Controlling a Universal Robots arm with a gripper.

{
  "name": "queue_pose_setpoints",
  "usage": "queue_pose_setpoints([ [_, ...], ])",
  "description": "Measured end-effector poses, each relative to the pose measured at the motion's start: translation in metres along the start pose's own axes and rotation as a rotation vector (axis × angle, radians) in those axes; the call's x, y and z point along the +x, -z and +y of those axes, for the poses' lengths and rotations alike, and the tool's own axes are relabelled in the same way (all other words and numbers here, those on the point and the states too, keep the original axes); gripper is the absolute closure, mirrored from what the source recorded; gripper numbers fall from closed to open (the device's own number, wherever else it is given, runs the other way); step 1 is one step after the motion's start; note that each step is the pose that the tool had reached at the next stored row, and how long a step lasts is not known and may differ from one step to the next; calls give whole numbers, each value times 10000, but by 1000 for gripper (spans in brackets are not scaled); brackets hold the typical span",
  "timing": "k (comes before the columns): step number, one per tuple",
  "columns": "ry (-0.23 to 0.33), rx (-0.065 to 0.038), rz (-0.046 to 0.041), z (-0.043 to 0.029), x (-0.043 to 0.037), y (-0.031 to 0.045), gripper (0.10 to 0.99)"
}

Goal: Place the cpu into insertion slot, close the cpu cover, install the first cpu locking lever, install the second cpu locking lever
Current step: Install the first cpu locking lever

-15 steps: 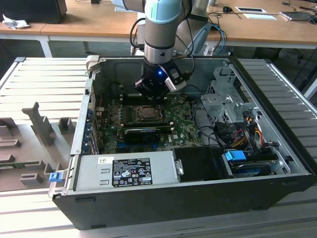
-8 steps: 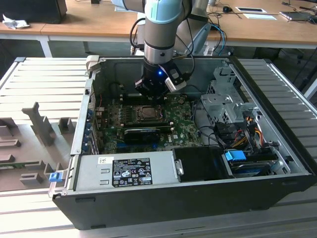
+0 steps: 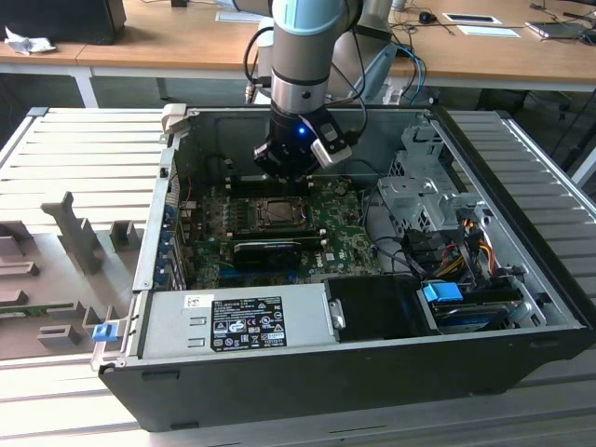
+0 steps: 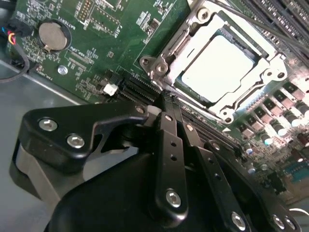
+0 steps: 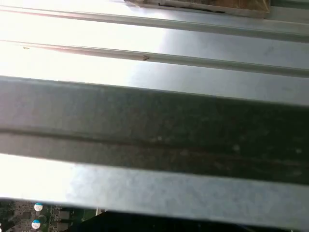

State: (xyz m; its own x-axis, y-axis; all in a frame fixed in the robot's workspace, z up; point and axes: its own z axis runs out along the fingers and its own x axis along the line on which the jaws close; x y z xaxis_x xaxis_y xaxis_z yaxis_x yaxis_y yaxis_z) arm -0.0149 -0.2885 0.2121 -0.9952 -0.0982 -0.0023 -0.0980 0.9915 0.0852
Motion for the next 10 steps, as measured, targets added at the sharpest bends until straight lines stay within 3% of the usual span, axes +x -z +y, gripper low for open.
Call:
queue_pose_setpoints([
  [10,-1,1,0,-46,5,4,980],
])
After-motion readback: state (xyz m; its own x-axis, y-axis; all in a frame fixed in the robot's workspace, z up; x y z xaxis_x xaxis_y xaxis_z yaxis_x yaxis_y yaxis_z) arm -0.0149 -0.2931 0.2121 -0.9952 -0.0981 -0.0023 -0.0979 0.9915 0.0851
